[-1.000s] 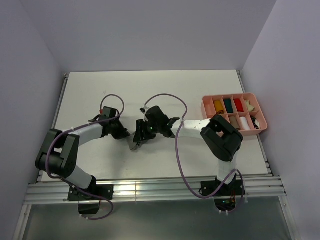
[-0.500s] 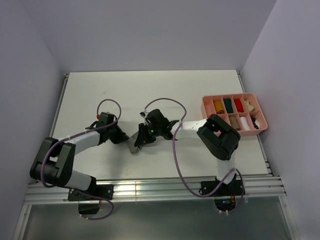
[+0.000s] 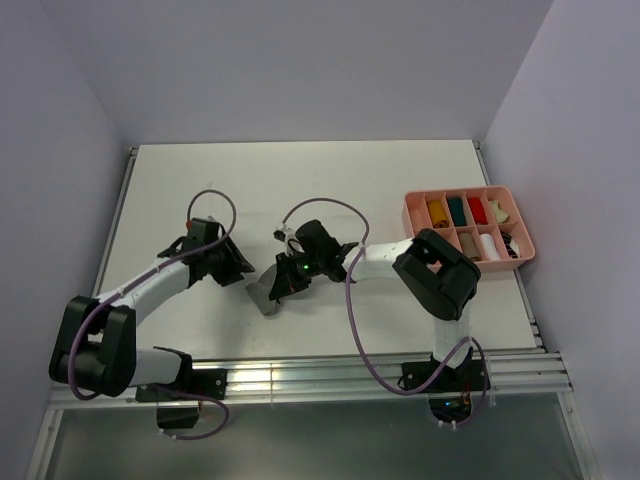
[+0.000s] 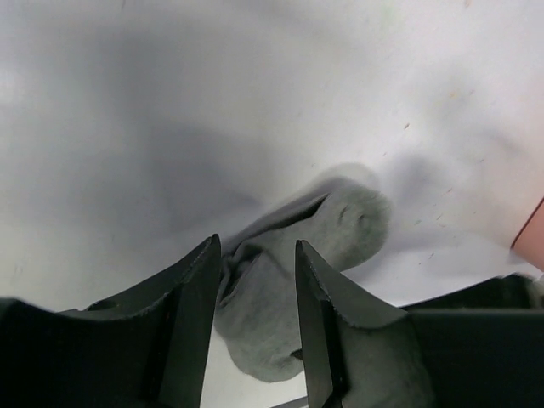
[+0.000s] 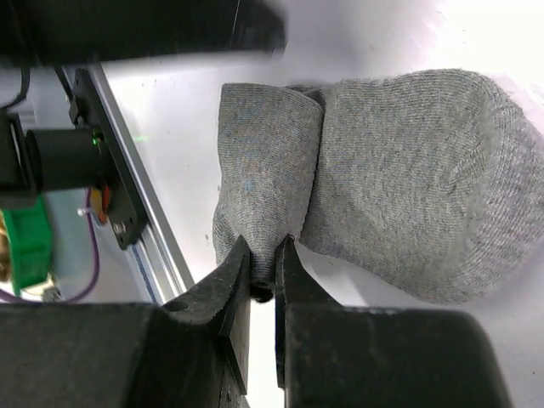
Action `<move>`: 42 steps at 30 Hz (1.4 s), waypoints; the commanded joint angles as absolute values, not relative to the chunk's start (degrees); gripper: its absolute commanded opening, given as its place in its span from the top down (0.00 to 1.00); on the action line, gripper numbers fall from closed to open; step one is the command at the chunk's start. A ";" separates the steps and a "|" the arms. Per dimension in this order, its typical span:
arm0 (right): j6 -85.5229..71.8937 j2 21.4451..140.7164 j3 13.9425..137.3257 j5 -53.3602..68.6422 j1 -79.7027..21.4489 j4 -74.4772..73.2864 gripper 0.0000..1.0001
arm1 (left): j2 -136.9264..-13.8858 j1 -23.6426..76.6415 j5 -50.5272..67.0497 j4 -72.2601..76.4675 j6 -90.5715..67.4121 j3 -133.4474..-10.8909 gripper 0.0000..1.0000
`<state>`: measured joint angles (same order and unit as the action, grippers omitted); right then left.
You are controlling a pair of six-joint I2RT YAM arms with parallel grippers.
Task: Roll the socks
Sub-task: Roll the sock at the center of the board.
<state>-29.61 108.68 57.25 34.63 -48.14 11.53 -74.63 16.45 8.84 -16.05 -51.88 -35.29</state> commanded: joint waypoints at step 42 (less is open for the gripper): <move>-11.69 107.13 67.15 42.19 -53.88 3.68 1.00 | -92.12 18.99 16.18 5.62 -58.34 -42.11 1.00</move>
<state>-12.10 108.66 64.58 39.07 -51.99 2.59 -96.03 19.55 21.65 -2.11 -52.31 -43.51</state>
